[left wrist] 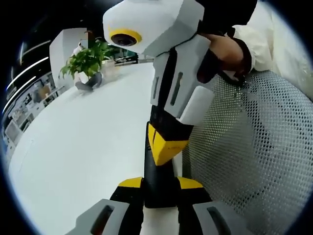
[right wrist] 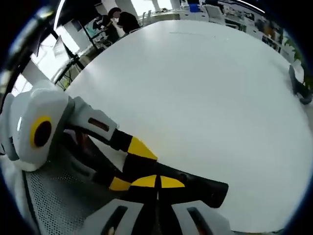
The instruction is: Press the specified remote control buttons in sequence, fully releasing each button before pressing the next.
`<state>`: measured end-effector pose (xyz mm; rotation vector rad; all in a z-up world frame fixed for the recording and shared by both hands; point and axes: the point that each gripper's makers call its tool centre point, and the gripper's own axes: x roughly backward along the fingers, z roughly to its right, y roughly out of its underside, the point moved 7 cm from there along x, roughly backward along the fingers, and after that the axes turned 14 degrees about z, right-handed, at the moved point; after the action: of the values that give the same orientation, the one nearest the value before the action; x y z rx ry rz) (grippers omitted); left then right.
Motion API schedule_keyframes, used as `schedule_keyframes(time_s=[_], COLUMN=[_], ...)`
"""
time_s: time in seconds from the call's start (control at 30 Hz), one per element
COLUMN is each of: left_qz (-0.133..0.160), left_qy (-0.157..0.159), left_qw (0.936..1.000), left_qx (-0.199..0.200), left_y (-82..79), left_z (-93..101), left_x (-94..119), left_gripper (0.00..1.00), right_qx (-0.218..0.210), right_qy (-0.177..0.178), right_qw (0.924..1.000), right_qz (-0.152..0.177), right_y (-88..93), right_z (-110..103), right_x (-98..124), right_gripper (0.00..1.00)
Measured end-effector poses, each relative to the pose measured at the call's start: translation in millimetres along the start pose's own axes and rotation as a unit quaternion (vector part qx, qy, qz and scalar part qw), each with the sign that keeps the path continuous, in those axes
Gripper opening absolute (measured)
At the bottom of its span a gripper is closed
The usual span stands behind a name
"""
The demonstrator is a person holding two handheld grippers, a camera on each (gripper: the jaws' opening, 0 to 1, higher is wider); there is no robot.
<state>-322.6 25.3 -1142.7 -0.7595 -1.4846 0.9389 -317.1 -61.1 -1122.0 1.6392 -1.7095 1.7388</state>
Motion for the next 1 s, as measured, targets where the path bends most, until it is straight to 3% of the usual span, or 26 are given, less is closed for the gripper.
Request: schedule_keyframes(time_s=[0.2, 0.27, 0.43, 0.63, 0.83, 1.0], left_qz=[-0.002, -0.004, -0.002, 0.003, 0.005, 0.006], left_qy=[-0.001, -0.003, 0.001, 0.0, 0.001, 0.002], left_qw=[1.0, 1.0, 1.0, 1.0, 1.0, 1.0], left_qx=[0.0, 0.003, -0.005, -0.007, -0.005, -0.005], left_y=[0.0, -0.7, -0.6, -0.3, 0.2, -0.3], left_z=[-0.2, -0.4, -0.7, -0.3, -0.7, -0.8], left_x=[-0.4, -0.8, -0.8, -0.3, -0.4, -0.4], left_gripper=[0.24, 0.25, 0.25, 0.25, 0.25, 0.25], right_qx=[-0.084, -0.082, -0.178, -0.187, -0.246, -0.251], right_qy=[-0.001, -0.015, -0.036, -0.037, -0.058, -0.06], right_qw=[0.9965, 0.9964, 0.9827, 0.981, 0.9661, 0.9652], right_qz=[0.004, 0.012, 0.034, 0.037, 0.052, 0.046], right_y=[-0.2, 1.1, 4.2, 4.6, 3.2, 4.7], right_z=[4.0, 6.4, 12.5, 12.3, 16.5, 17.5], right_x=[1.0, 2.6, 4.4, 5.5, 6.0, 2.1], right_gripper=[0.0, 0.0, 0.0, 0.0, 0.0, 0.0])
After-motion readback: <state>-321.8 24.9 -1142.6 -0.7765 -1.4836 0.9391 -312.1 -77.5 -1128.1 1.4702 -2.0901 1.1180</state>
